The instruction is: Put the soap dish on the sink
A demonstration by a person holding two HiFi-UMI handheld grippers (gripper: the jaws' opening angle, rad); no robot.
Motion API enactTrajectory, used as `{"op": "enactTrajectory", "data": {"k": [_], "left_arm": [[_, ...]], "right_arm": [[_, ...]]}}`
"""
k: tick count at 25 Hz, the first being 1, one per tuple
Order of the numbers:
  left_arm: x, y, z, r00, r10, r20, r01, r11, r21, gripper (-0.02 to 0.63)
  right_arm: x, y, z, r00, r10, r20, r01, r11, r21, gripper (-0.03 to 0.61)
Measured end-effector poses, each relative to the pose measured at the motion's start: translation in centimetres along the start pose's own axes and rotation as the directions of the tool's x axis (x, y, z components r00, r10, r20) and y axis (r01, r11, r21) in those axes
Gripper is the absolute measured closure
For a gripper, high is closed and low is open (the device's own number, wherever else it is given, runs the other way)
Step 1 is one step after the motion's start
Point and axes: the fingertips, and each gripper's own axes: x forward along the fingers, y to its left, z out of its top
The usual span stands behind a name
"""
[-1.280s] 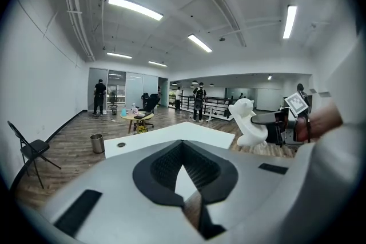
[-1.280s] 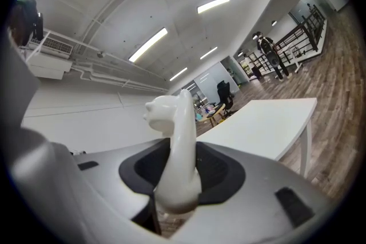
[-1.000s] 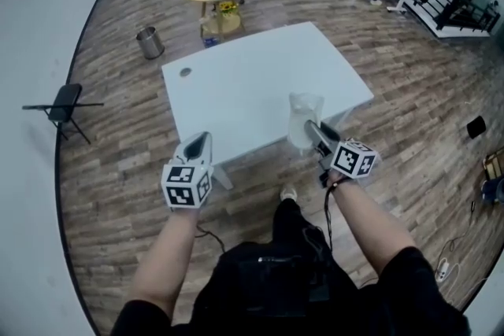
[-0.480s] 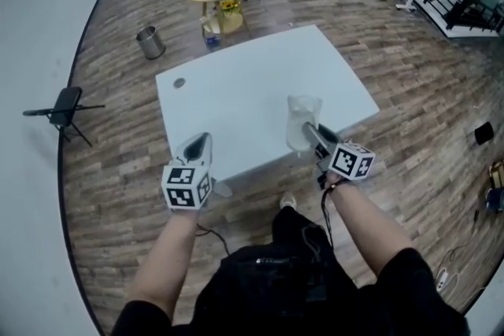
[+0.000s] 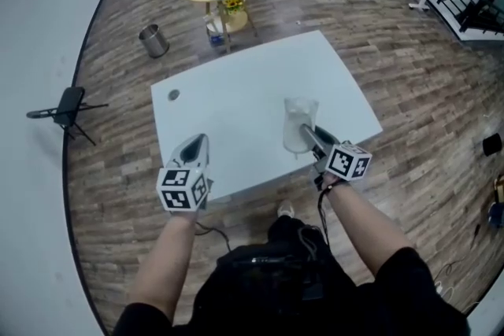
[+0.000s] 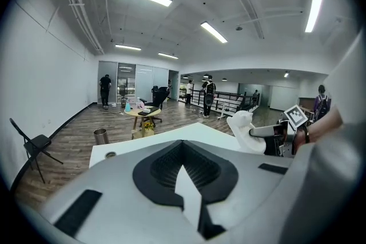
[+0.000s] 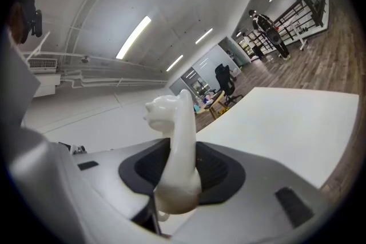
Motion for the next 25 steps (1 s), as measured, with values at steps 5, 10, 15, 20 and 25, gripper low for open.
{"op": "enactTrajectory", "data": {"k": [5, 10, 15, 20, 25], "left_arm": [[2.9, -0.5, 2.1, 1.000, 0.024, 0.014, -0.025, 1.000, 0.009, 0.624], [5.4, -1.2, 2.2, 0.999, 0.050, 0.001, -0.050, 0.999, -0.005, 0.624], [7.0, -1.8, 2.2, 0.998, 0.055, -0.010, -0.055, 0.998, 0.005, 0.624], [8.3, -1.5, 1.9, 0.997, 0.071, -0.019, -0.071, 0.997, -0.009, 0.624], [8.4, -1.5, 0.9, 0.996, 0.081, -0.040, -0.080, 0.997, 0.024, 0.624]], "right_arm": [[2.1, -2.1, 2.2, 0.999, 0.035, -0.022, -0.035, 0.999, 0.007, 0.434], [3.4, -4.0, 4.1, 0.998, 0.062, -0.027, -0.062, 0.998, 0.028, 0.434], [3.8, -6.0, 4.5, 0.997, 0.057, -0.044, -0.055, 0.997, 0.045, 0.434], [5.1, -6.4, 4.7, 0.996, 0.073, -0.055, -0.070, 0.995, 0.066, 0.433], [6.2, -6.7, 4.0, 0.992, 0.082, -0.101, -0.076, 0.995, 0.061, 0.434]]}}
